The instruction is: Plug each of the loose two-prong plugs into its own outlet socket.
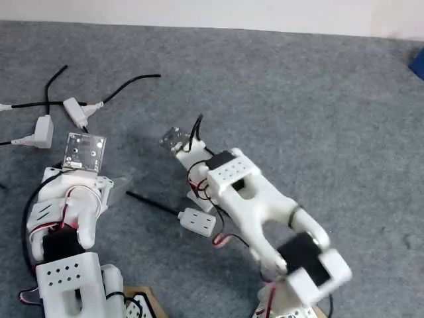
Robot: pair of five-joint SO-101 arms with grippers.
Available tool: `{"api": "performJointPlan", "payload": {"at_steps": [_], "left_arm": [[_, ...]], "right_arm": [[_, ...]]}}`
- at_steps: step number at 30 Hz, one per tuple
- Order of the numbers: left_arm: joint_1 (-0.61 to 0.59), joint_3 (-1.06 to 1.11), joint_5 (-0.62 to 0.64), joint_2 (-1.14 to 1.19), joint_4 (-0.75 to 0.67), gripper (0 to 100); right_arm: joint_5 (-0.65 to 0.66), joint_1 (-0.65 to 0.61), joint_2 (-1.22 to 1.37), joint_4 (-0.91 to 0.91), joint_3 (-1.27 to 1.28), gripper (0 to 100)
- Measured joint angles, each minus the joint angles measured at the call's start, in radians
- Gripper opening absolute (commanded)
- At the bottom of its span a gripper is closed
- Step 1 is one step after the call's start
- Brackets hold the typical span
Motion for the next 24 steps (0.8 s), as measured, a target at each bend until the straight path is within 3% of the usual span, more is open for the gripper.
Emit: {"api": "performJointPlan", "payload": {"at_steps": [10,16,19,24], "left_arm": [[0.000,-0.012,0.032,-0.112,-0.046,46],[0.129,-0.028,0.032,-0.250,0.129,46],[0.207,-0.064,0.032,-0.302,0.221,46],[0.236,-0.114,0.032,-0.341,0.287,46]], "right_arm": [[-0.084,-0.052,-0.603,-0.006,0.265,0.8],[-0.095,-0.176,-0.758,-0.041,0.416,0.8],[-0.095,-0.190,-0.787,-0.057,0.471,0.8],[-0.100,-0.193,-0.824,-0.060,0.494,0.8]]}}
